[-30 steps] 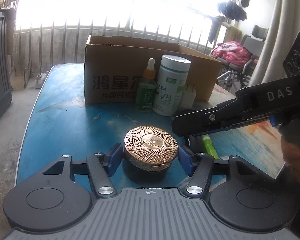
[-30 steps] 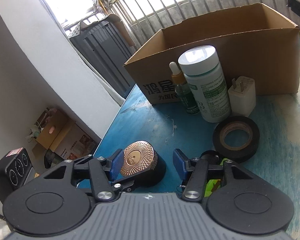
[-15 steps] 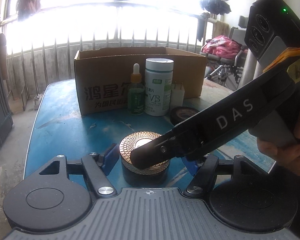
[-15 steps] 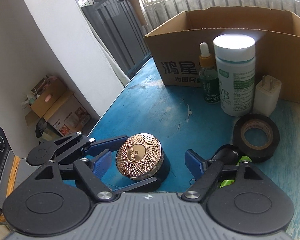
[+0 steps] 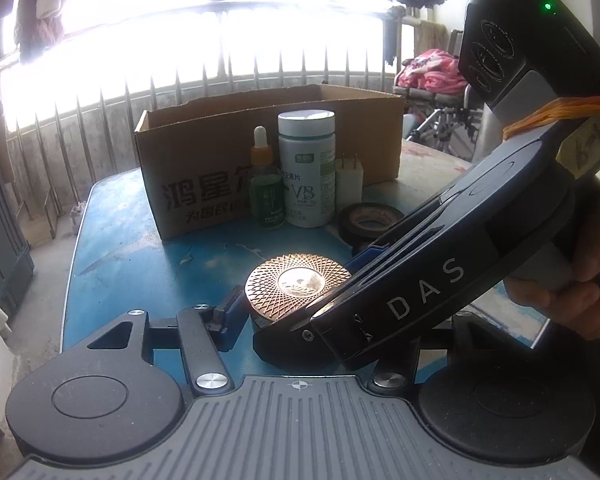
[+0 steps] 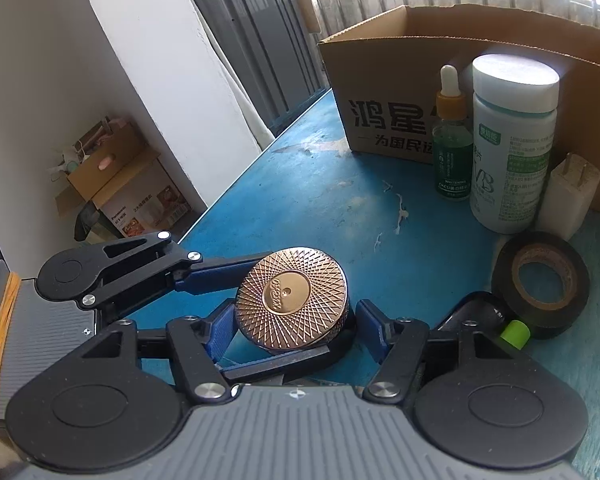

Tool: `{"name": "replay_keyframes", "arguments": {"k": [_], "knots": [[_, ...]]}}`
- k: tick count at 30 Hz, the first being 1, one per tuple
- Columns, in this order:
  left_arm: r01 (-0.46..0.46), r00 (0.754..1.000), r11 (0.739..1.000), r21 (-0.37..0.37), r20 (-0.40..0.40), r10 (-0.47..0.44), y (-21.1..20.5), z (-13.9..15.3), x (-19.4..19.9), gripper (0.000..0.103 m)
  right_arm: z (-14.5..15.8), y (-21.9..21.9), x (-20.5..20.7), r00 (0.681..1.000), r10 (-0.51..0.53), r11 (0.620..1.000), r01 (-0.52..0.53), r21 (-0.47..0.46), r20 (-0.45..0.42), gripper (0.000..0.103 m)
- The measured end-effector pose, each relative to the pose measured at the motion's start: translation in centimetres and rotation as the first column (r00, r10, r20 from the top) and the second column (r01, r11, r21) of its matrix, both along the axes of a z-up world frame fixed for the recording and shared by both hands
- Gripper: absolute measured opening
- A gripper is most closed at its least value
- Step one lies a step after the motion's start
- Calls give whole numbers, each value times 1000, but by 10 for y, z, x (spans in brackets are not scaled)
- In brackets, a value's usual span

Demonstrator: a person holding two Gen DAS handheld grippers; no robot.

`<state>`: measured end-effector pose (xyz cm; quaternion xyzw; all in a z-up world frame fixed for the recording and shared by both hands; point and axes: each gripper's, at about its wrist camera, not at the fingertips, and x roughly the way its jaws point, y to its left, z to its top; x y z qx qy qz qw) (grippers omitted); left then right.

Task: Organize rigid objects
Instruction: 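Move the right gripper to the gold-lidded jar and grasp it, then carry the gold-lidded jar into the box and open the right gripper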

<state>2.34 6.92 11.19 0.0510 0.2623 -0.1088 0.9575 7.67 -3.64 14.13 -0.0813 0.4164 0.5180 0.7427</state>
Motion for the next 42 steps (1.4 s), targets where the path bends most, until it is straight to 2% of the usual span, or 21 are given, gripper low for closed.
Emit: {"name": "replay_keyframes", "arguments": {"k": [4,10,14,16,18,21,24,28,32,35,40,42], "knots": [[10,1000,1000,16,23,-10,-6,25,2,55,24,-9,5,1000,9,999,-9,38,6,67],[52,994,998,31,90,-55,-16,81,26,55,85,-24,30,998,-13,992,6,124,55,66],[96,990,995,9,102,-97,-19,117,67,55,127,-22,62,992,-37,990,19,142,122,65],[115,986,993,36,116,-119,-23,131,92,55,144,-15,85,987,-19,991,-2,136,159,65],[133,982,989,64,123,-140,-24,142,121,55,155,-8,114,989,-30,988,8,152,147,64],[163,983,986,12,84,-164,-14,151,169,55,165,5,154,991,-54,989,36,143,124,64],[189,982,982,-1,19,-189,-9,145,215,55,159,25,195,994,-80,992,71,104,80,63],[179,980,983,-44,-76,-182,3,118,265,55,126,50,244,992,-124,990,125,68,-18,63],[194,967,981,-26,-163,-196,11,89,303,55,87,67,284,981,-173,984,177,36,-90,63],[221,945,975,-28,-239,-221,18,68,329,55,59,75,308,973,-183,983,185,-3,-142,63],[214,911,977,10,-362,-196,19,52,358,56,27,80,338,939,-205,978,206,-24,-277,63],[220,916,973,73,-357,-181,16,47,365,56,24,83,341,939,-230,973,231,-24,-255,63]]}}
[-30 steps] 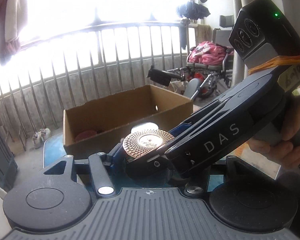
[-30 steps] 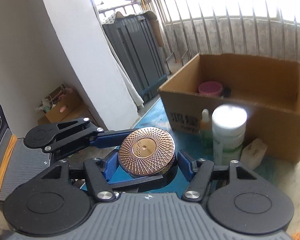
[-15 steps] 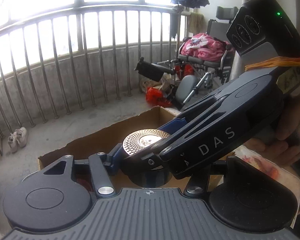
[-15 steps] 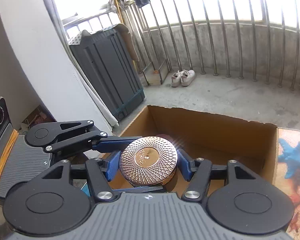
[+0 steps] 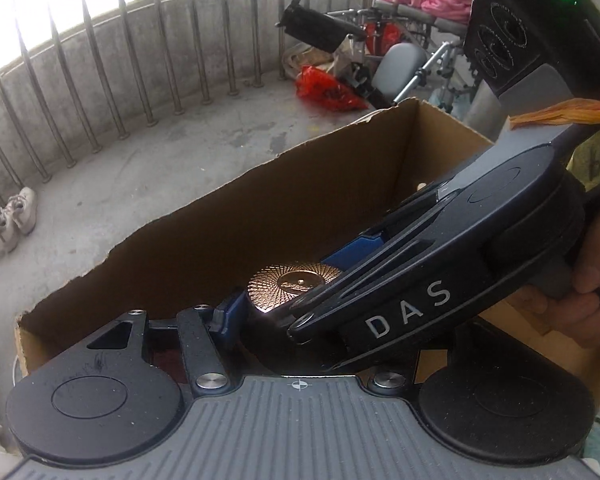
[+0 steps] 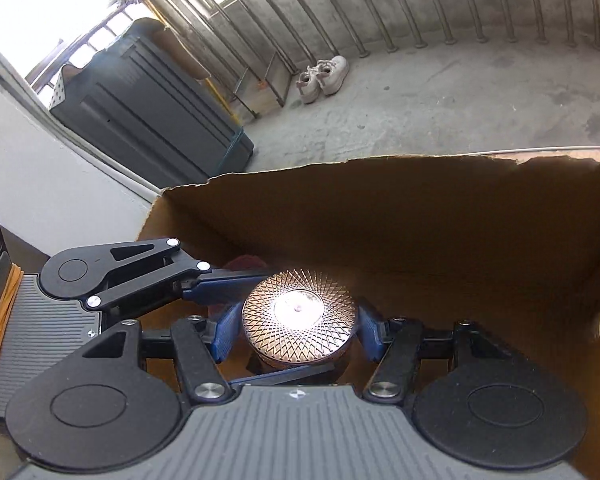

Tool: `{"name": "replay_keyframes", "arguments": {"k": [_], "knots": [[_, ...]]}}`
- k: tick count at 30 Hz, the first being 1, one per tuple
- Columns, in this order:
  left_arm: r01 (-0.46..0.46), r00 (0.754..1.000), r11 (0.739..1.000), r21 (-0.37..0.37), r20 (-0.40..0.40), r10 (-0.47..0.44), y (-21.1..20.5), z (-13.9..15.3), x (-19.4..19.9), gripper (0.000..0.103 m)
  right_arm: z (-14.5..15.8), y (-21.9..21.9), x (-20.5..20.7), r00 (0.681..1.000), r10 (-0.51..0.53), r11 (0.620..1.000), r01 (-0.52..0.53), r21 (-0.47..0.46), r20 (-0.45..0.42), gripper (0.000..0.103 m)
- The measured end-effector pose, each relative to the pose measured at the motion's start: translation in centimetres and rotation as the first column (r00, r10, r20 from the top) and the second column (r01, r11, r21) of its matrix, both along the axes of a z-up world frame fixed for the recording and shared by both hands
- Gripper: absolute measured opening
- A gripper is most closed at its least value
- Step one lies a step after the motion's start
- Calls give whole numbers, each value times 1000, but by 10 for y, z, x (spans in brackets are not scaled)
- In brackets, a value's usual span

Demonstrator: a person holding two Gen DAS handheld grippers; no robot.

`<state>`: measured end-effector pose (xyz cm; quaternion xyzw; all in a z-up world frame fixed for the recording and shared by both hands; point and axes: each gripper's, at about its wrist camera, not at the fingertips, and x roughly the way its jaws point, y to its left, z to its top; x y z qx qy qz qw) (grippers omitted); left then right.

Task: Organize rigid objects
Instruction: 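Carry the gold-lidded jar into the box and open the right gripper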

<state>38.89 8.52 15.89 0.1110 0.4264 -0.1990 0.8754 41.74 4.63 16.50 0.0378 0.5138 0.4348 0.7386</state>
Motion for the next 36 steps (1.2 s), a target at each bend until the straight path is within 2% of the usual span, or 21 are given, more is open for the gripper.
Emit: {"name": "replay_keyframes", "arguments": {"k": [2,4,7,12,16,17,18,20,24,28,30,31,33,36], "knots": [[9,1000,999,48,-25,-7,-6,-7,8,56,-4,7,4,1000,-11,999,12,-43,19,63],[0,999,999,38,-37,1,-4,-15,13,56,-9,10,6,999,-24,997,26,-70,25,62],[-5,1000,999,36,-19,6,-1,-17,13,57,-16,12,11,999,-41,997,42,-61,27,63],[-11,1000,993,114,11,9,-5,-10,7,68,-15,14,7,1000,-15,998,16,-59,22,64],[-54,998,992,116,-13,56,-3,-7,8,75,-10,12,7,1000,-1,1000,1,-27,1,64],[-55,998,992,114,1,55,-3,-7,7,71,-11,12,5,1000,10,1000,-10,-22,11,60],[-52,999,991,121,21,50,-4,-7,5,63,-11,12,4,1000,12,1000,-12,-27,18,58],[-33,999,992,122,10,32,-4,-9,7,57,-11,14,3,999,2,999,-1,-35,34,53],[-45,999,989,139,27,41,-10,-12,14,56,-10,21,2,998,-25,999,28,-46,50,53],[-45,998,985,168,41,39,-17,-10,13,59,-8,22,-1,998,2,998,2,-70,60,54],[-49,996,970,237,81,30,-24,-5,5,73,-1,17,-2,1000,-14,997,16,-70,25,54],[-60,993,958,280,117,28,-28,-1,-1,76,7,13,-6,999,-6,998,8,-58,34,56],[-74,983,940,334,181,13,-36,10,-15,77,22,7,-16,995,-5,998,11,-59,104,60],[-88,976,944,319,217,18,-41,31,-34,77,48,-2,-33,982,-5,998,18,-66,189,61]]}}
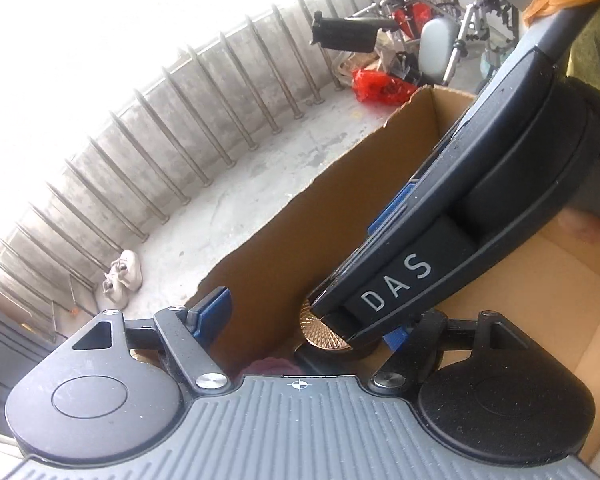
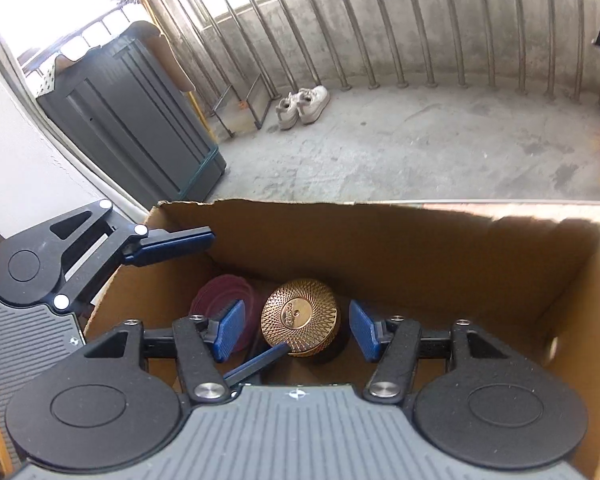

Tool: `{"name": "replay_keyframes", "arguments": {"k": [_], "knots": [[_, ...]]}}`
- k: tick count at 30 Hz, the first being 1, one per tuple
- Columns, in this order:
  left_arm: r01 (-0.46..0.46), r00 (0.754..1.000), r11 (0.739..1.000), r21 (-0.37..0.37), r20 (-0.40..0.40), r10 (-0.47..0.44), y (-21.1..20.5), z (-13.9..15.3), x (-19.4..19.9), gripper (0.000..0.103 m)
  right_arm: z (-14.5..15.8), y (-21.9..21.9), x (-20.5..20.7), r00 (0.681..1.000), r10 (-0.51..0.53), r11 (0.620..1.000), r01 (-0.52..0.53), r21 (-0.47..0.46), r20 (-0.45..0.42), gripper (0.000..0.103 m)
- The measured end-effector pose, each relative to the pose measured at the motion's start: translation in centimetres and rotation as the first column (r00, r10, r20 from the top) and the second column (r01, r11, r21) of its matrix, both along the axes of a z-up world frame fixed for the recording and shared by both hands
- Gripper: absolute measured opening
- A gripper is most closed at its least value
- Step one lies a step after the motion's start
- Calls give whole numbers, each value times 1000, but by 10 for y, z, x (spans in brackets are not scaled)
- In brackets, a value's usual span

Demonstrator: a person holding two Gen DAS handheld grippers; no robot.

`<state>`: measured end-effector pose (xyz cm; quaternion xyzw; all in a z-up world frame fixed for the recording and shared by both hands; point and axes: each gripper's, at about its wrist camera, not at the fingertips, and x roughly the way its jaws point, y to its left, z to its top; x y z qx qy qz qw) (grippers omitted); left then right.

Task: Organize rigid objects
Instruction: 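Carry the gold-lidded jar into the box and open the right gripper, then move the right gripper to the white pill bottle and grasp it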

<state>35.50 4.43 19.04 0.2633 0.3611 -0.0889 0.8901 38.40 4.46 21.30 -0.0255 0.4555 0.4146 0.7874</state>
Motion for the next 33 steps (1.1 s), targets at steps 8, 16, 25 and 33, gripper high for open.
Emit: {"name": "replay_keyframes", "arguments": {"k": [8,16,25,33], "knots": [[-33,995,999,0,98,33,-24,42,-62,77,63,-35,-57,997,1,998,-6,56,75,66],[-13,968,991,-136,245,46,-38,76,-144,78,109,-80,-138,977,53,992,-75,98,207,72],[82,968,906,-415,249,26,-22,42,-204,83,101,-109,-192,963,100,989,-125,84,250,73],[144,952,920,-365,305,-28,-32,-5,-215,82,59,-102,-187,971,108,993,-116,24,212,76]]}}
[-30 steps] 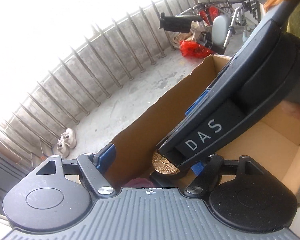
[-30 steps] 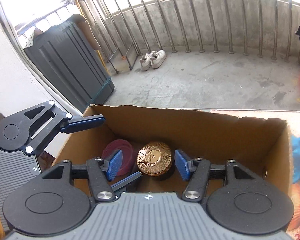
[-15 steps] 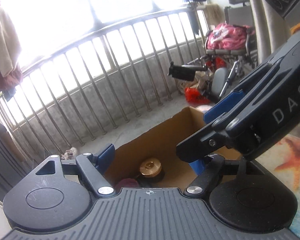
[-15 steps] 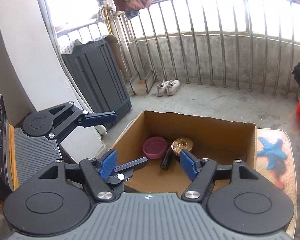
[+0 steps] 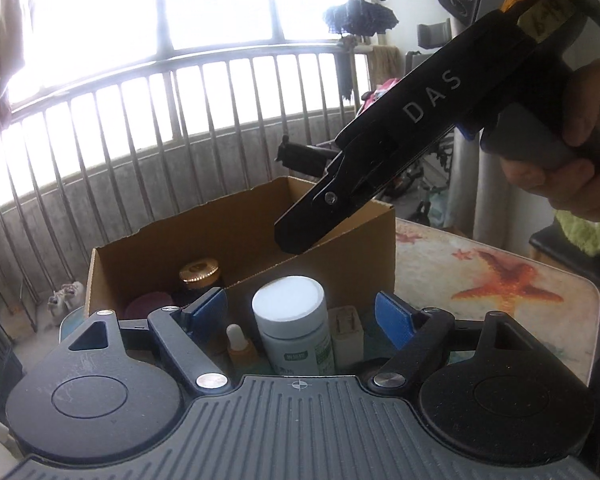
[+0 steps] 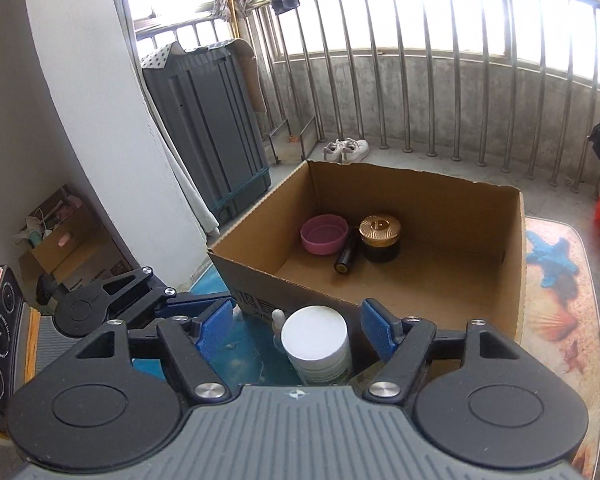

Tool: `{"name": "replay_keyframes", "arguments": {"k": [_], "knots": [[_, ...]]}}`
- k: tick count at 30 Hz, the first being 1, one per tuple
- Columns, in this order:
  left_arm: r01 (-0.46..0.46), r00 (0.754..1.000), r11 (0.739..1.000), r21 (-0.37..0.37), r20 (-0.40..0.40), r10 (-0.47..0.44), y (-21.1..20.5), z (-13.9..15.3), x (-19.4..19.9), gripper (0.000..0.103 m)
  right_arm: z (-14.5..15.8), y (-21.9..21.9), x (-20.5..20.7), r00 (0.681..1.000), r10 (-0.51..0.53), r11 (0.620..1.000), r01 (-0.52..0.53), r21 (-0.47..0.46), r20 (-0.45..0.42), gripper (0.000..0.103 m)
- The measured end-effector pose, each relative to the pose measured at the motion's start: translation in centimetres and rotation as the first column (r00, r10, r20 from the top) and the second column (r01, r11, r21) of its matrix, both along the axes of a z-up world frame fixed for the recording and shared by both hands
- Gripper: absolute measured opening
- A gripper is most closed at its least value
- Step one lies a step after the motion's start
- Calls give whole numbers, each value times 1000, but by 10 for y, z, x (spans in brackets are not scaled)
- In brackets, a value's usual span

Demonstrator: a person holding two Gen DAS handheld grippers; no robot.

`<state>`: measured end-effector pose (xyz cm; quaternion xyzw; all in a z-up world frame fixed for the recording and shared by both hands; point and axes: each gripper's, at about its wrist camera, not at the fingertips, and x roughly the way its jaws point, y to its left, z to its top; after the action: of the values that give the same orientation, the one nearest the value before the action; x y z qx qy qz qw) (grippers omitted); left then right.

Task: Organize rigid objects
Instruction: 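Move the right gripper to the white pill bottle and grasp it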

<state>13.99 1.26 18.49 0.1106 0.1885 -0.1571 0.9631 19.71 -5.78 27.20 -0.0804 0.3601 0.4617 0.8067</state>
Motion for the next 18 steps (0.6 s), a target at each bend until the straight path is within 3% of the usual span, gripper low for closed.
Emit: {"name": "replay_keyframes", "arguments": {"k": [5,16,18], "knots": [[14,999,999,39,42,-16,-9,-10,0,82,-21,-7,6,1000,29,1000,-29,11,6,86],[-32,998,999,-9,-60,31,-5,-21,31,79,-48,-25,-1,998,53,996,-55,73,36,87],[-29,997,1000,1,-66,29,-6,-24,33,72,-49,-24,0,998,48,997,-51,63,41,87]]}}
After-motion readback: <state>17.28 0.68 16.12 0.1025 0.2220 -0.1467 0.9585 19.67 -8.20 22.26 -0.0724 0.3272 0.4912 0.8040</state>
